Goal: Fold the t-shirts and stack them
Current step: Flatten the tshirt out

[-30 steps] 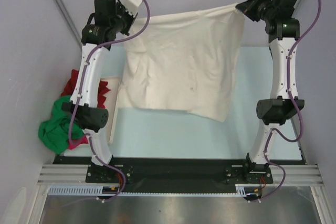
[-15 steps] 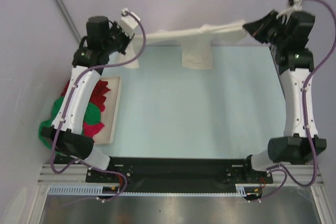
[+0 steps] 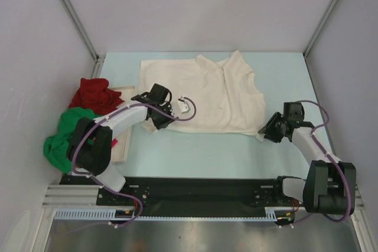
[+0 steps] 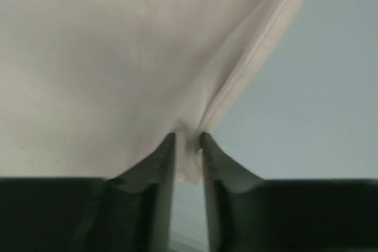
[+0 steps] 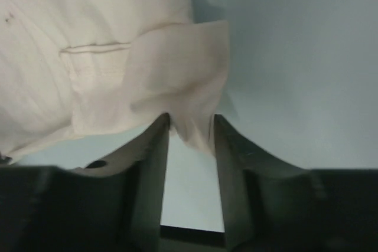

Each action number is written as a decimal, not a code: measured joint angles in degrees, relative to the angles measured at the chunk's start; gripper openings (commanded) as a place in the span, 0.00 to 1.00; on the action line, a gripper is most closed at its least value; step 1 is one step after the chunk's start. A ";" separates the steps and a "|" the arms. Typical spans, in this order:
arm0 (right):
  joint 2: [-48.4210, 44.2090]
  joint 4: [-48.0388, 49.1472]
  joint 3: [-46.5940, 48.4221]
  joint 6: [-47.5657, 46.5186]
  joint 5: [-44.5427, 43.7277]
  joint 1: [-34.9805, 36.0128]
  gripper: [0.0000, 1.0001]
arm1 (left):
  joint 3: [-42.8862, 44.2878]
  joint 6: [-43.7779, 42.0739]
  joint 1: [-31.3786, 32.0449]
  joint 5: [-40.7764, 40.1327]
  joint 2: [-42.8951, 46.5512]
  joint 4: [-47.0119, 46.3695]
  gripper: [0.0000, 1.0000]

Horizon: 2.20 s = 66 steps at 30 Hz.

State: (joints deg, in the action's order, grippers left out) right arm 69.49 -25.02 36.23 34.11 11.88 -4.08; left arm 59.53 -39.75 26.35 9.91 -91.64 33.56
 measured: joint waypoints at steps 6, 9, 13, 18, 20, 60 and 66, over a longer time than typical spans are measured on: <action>-5.51 -0.17 -0.85 0.92 -5.25 -3.98 0.55 | -0.81 -3.87 -0.46 3.91 1.25 4.07 0.69; -7.54 -1.25 2.05 0.59 -7.65 -4.22 0.57 | -0.74 -5.51 -3.37 4.52 5.73 6.40 0.72; -6.38 -0.09 4.59 0.20 -8.81 -3.39 0.62 | -0.39 -6.40 -9.81 0.98 9.18 5.95 0.65; 1.14 1.73 2.91 0.50 -8.22 -3.28 0.62 | -5.03 -6.16 -10.71 -2.45 9.03 3.72 0.68; 3.67 1.97 1.55 0.70 -7.78 -3.28 0.57 | -7.19 -5.46 -10.71 -2.71 9.09 3.39 0.68; 2.51 2.56 -0.24 -2.05 -3.82 -8.81 0.57 | -14.73 -1.97 -11.08 -6.56 3.37 -15.43 0.00; 6.34 6.23 -1.99 -0.72 -0.07 -7.96 0.50 | -15.74 0.46 -12.52 -6.78 10.10 -11.78 0.00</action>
State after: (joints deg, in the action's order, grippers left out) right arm 75.83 -18.79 34.24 33.39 11.81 -12.03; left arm 43.79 -39.29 13.82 3.14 -81.54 21.78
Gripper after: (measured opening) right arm 0.561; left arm 0.012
